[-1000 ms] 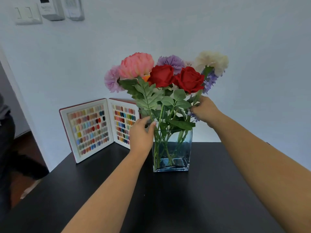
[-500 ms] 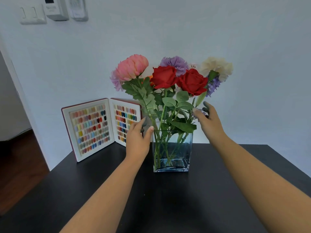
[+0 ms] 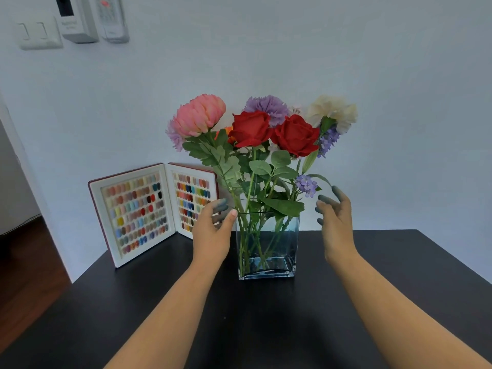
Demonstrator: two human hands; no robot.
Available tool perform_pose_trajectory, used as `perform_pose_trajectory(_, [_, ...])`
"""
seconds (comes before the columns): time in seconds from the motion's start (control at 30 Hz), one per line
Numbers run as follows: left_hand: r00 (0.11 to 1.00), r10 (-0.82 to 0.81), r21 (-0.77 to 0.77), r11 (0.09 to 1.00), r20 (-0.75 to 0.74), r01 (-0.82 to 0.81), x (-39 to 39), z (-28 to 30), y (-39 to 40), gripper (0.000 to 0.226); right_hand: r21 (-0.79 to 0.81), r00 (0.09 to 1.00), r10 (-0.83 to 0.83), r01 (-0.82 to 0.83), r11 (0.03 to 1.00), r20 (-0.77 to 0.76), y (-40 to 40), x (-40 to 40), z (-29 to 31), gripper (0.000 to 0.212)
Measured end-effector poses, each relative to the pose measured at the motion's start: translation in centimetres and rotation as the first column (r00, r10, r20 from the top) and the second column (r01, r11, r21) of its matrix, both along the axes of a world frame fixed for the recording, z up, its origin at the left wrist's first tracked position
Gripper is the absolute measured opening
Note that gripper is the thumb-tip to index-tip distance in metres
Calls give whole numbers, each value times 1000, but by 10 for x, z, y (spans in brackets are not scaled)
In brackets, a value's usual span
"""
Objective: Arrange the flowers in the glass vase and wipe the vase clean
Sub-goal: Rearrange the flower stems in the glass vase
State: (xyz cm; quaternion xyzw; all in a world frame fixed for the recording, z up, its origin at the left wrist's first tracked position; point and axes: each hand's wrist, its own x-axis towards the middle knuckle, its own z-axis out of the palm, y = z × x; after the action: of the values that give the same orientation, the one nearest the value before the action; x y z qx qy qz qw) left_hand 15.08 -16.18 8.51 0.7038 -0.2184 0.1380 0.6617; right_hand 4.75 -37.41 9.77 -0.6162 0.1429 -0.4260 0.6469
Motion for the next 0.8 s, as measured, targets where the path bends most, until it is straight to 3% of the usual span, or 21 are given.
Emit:
perform_pose_trajectory(0.3, [1000,6,22,1000,14,-7,-8,-4,5,36,-68,998,-60,59,996,-1,11,-17,-9,50])
perform_pose_trajectory(0.47, [973,73,-71,996,220,-59,-31,7,9,34,-170,994,-84,95,981,72,20,-33,9,50])
perform_pose_trajectory(0.63, [915,-7,11,1000,404,3,-68,16,-6,37,-290,992,-104,120,949,71,22,-61,17,46])
perform_pose_trajectory(0.8, [885,-116,79,993,451,90,-96,5,-33,31,-473,985,-167,168,865,44,11,-97,15,49])
